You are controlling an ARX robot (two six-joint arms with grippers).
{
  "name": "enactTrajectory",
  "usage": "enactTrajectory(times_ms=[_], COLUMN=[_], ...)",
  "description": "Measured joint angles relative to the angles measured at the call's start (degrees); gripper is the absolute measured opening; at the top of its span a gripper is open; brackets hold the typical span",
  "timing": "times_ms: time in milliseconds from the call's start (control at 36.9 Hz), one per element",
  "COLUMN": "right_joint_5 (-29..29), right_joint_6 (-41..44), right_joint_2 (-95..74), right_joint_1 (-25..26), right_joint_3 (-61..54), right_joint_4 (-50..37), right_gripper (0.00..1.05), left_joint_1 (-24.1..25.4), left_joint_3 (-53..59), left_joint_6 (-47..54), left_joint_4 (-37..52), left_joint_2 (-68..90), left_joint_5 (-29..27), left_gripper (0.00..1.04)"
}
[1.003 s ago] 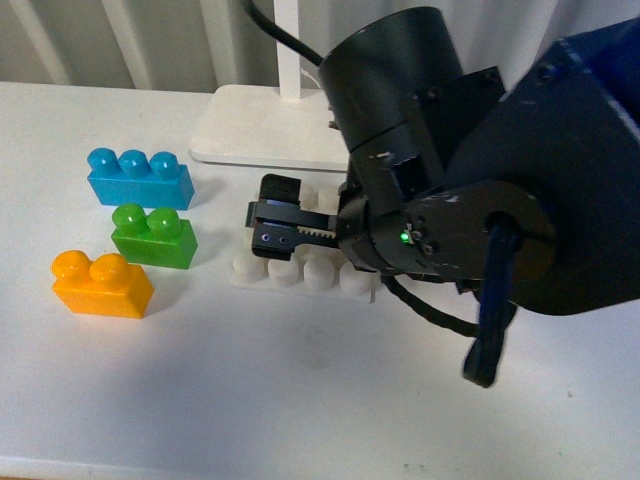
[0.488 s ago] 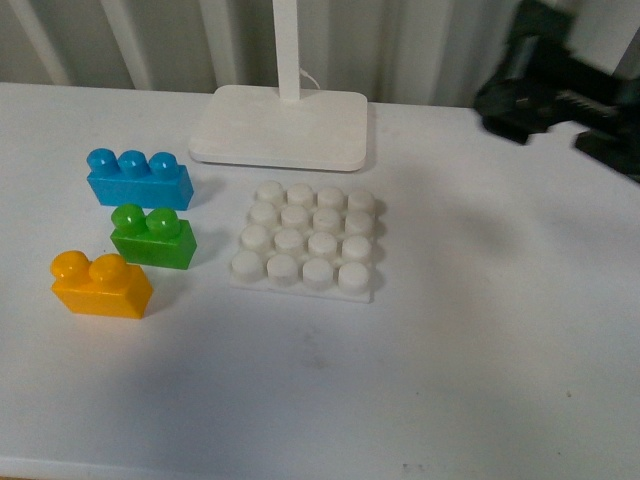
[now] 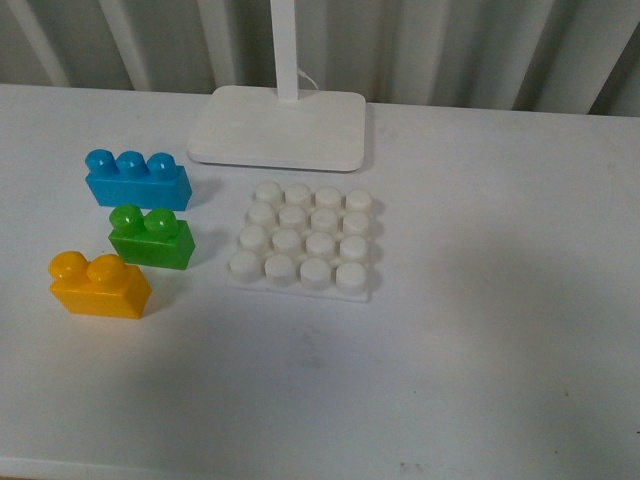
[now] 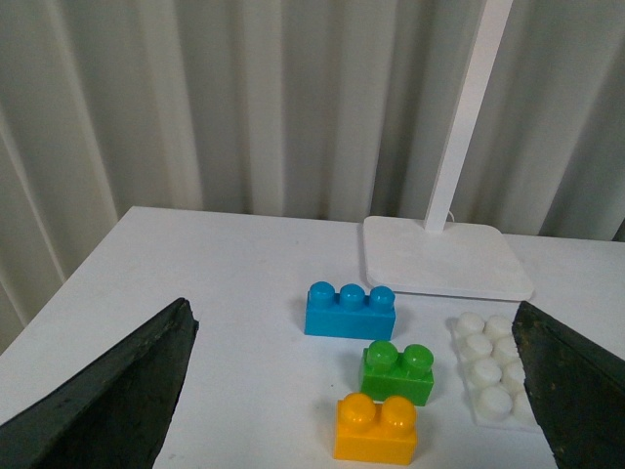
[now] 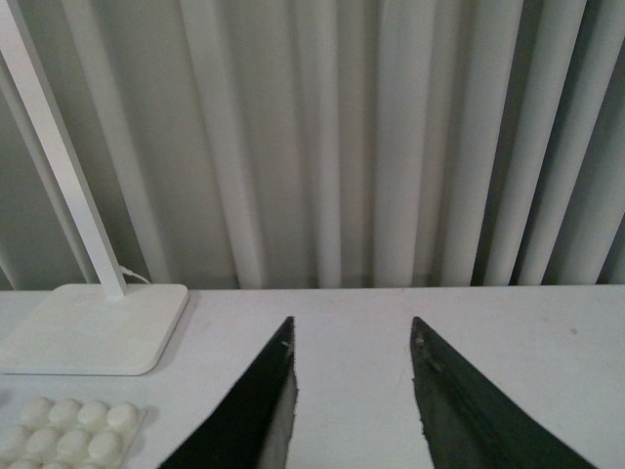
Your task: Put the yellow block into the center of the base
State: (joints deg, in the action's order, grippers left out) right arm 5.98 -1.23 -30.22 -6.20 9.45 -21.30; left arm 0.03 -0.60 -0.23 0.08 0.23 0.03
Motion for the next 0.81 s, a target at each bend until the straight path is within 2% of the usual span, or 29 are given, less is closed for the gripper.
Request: enactTrajectory(times_ms=[54, 136, 813], right_joint_5=[-4.74, -5.60, -5.92], right_joint_6=[0.44, 0.81, 1.03], right_joint_2=[1.51, 3.69, 16.33], right_joint_1=[3.34, 5.79, 6.08], right_joint_3=[-1.51, -3.23, -9.14], right_joint_4=[0.81, 1.53, 7.48], right_gripper=[0.20, 0.02, 0.01], left_joint_1=[0.00, 0.00, 0.00], left_joint_3=[0.00, 0.00, 0.00], left_joint_6=[0.00, 0.00, 0.00], left_joint_4=[0.00, 0.00, 0.00], left_joint_2=[0.00, 0.00, 0.00], left_joint_5=[-0.04, -0.13, -0.09], left_gripper=[0.98, 0.98, 0.98])
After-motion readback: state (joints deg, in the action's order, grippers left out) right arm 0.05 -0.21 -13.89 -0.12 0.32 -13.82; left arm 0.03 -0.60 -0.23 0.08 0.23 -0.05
